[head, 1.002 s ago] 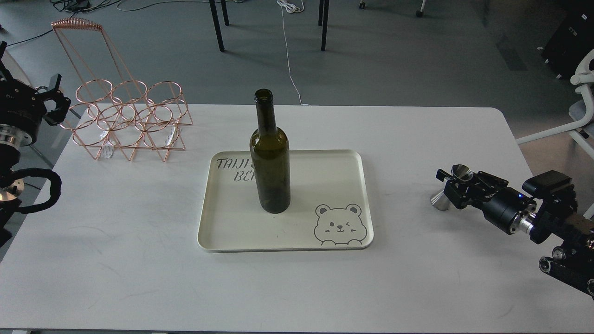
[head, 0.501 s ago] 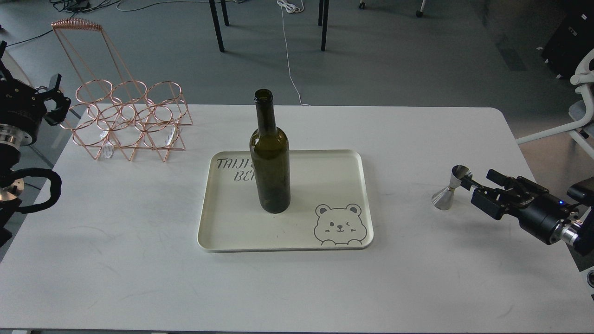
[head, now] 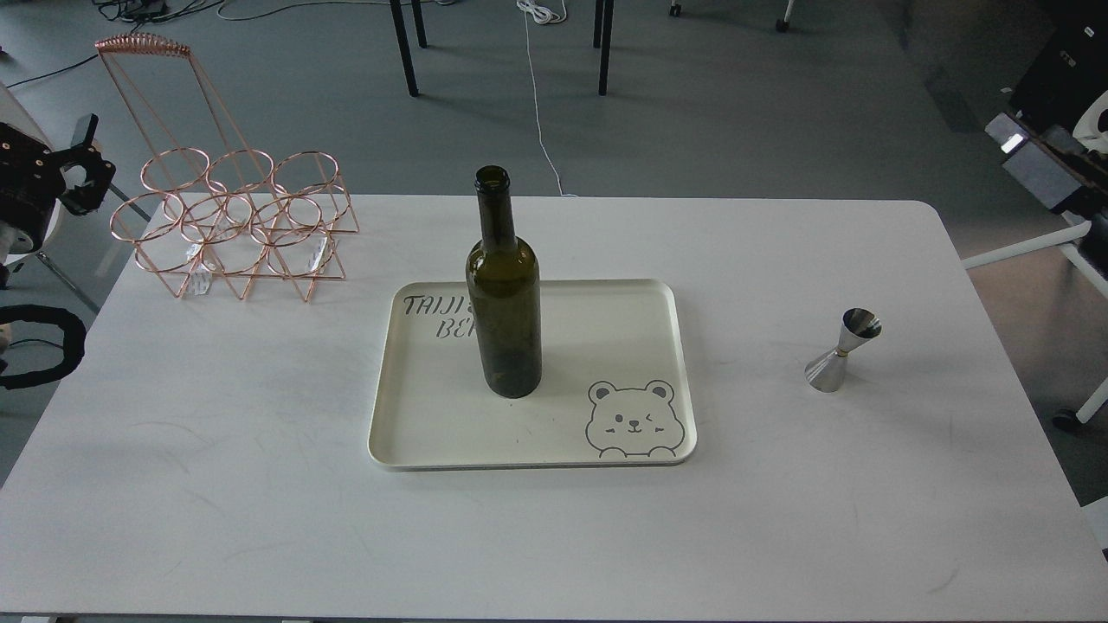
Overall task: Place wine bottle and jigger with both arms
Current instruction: 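Release the jigger on the table and withdraw the right gripper, then reach the left gripper to the wine bottle's neck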
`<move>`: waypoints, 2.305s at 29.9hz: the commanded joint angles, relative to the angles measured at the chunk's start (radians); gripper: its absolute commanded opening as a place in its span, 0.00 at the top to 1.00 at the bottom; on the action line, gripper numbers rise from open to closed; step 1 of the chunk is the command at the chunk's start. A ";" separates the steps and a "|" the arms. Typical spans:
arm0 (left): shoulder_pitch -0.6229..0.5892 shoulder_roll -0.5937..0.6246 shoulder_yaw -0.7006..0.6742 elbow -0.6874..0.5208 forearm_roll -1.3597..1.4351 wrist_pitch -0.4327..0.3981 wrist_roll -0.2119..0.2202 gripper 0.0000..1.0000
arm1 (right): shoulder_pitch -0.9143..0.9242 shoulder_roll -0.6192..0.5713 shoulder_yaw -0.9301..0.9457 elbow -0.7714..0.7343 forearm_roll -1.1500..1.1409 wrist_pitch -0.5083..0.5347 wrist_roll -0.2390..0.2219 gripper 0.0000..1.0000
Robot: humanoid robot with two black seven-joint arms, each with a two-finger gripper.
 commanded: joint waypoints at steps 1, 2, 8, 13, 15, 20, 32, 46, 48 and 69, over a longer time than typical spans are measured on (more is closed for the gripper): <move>0.010 0.077 0.003 -0.113 0.002 0.003 0.000 0.01 | 0.060 0.100 0.000 -0.081 0.141 0.028 0.000 0.05; 0.010 0.097 0.011 -0.141 0.003 0.003 0.000 0.01 | 0.069 0.134 0.002 -0.113 0.169 0.037 0.000 0.05; 0.003 0.195 0.104 -0.280 0.043 0.011 0.025 0.01 | 0.080 0.296 0.072 -0.320 0.414 0.191 0.000 0.04; -0.026 0.267 0.112 -0.402 0.182 0.016 0.053 0.01 | 0.079 0.387 0.113 -0.493 0.563 0.333 0.000 0.04; -0.031 0.292 0.111 -0.460 0.274 0.016 0.052 0.02 | 0.069 0.396 0.153 -0.536 0.629 0.425 0.000 0.04; -0.022 0.412 0.114 -0.673 0.511 0.032 0.047 0.02 | 0.059 0.418 0.190 -0.718 0.830 0.686 0.000 0.04; -0.048 0.418 0.108 -0.860 1.144 0.258 0.045 0.02 | 0.057 0.602 0.376 -1.112 1.105 0.974 0.000 0.04; -0.039 0.159 0.121 -0.930 1.907 0.422 0.051 0.04 | 0.060 0.610 0.402 -1.104 1.108 0.974 0.000 0.03; -0.040 0.091 0.121 -0.923 1.991 0.425 0.056 0.06 | 0.060 0.611 0.402 -1.104 1.108 0.974 0.000 0.03; -0.057 -0.070 0.106 -0.787 2.070 0.462 0.142 0.23 | 0.046 0.614 0.396 -1.115 1.106 0.974 0.000 0.03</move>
